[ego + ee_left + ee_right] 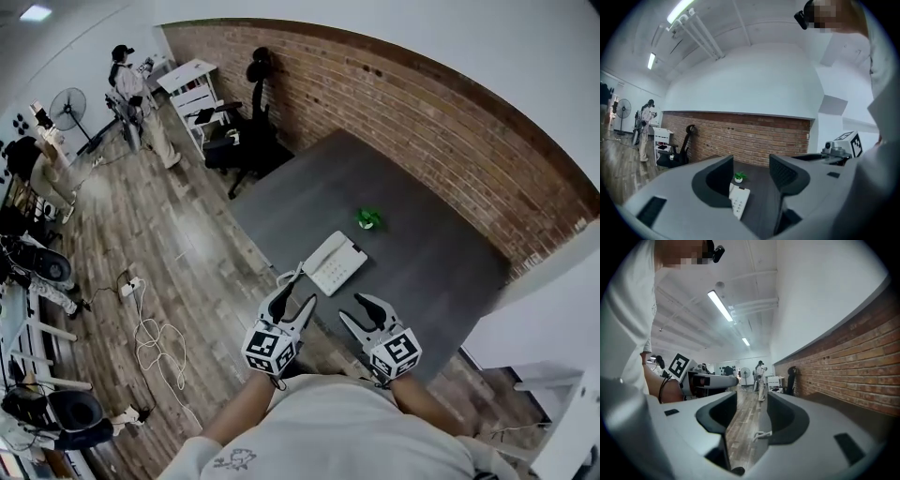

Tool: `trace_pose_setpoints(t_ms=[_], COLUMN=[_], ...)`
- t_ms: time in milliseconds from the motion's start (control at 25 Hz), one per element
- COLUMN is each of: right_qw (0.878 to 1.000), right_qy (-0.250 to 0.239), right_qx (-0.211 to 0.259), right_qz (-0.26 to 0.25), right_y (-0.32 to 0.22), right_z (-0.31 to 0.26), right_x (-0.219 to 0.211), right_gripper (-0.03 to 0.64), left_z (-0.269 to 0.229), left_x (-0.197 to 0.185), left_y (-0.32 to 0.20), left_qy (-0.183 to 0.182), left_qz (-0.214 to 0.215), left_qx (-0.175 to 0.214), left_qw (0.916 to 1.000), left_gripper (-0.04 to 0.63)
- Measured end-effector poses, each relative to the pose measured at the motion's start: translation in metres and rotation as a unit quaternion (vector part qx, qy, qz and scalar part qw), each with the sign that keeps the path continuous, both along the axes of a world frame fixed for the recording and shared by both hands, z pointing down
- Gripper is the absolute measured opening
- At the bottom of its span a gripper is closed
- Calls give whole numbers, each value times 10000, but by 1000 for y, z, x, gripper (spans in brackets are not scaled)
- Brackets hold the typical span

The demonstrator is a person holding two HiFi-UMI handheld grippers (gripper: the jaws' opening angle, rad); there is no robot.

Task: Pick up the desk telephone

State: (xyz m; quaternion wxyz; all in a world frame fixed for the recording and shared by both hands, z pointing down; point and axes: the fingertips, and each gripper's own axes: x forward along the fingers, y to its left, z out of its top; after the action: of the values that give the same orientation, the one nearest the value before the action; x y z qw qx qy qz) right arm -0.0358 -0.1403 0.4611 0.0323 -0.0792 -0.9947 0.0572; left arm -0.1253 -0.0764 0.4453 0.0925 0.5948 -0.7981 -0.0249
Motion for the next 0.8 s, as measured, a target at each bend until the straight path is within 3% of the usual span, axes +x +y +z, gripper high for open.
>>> trace_pose_setpoints(t_ms=[240, 520, 800], right_qw=[9963, 9820, 9701], right_qy=[47, 100, 118], right_qx=[45, 33, 86], right_qz=[857, 1884, 2424], right_y=[-53, -94, -102], right_z=[0, -3, -9], right_x=[4, -17, -74], right_gripper=[209, 209, 209], left_z=[-4, -9, -10], left_x=[-8, -35, -97], left_y=[-66, -127, -147], left_qy=[-27, -37, 35], left_qz=[788, 1734, 2271], left_qx=[111, 211, 241], left_qw=[9968, 9846, 9736], left_gripper=[249, 247, 247])
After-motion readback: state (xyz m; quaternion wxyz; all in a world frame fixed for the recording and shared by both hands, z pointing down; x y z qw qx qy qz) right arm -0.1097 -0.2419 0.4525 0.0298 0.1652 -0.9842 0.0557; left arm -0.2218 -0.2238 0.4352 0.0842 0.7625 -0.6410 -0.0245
